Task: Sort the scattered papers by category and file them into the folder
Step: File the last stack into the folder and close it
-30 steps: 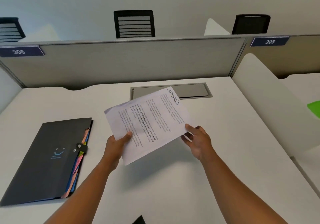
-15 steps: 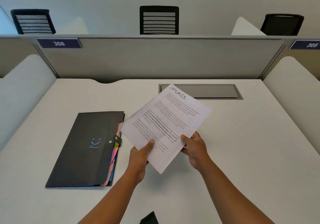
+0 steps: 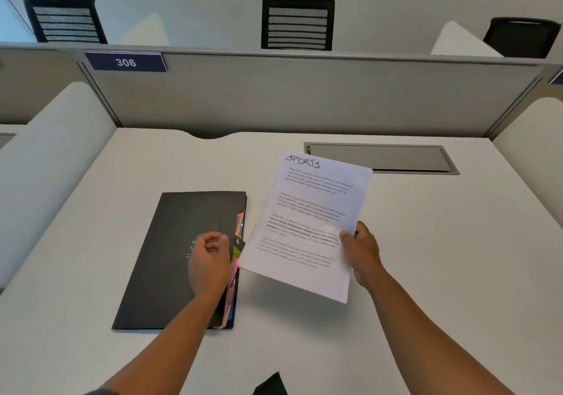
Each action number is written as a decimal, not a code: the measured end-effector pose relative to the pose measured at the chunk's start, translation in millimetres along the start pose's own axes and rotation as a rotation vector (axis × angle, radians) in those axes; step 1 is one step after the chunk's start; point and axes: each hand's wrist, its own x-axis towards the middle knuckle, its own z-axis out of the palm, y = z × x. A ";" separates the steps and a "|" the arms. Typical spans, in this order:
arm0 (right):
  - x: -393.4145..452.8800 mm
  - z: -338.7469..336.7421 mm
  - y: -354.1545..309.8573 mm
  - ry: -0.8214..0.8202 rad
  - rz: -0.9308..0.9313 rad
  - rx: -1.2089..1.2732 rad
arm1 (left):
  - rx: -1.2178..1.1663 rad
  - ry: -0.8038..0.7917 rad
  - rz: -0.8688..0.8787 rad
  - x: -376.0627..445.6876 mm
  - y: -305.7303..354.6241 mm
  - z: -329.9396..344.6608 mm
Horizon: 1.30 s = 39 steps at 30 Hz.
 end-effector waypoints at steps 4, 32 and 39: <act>5.6 18.0 -3.7 -0.025 0.010 -0.056 | 0.453 -0.125 0.128 20.6 -13.5 -9.9; -2.2 73.4 -15.4 -0.231 -0.033 -0.275 | 0.516 -0.246 0.188 35.4 -9.5 -43.0; -8.3 94.0 -17.9 -0.380 -0.062 -0.350 | 0.541 -0.183 0.226 31.3 -3.6 -44.0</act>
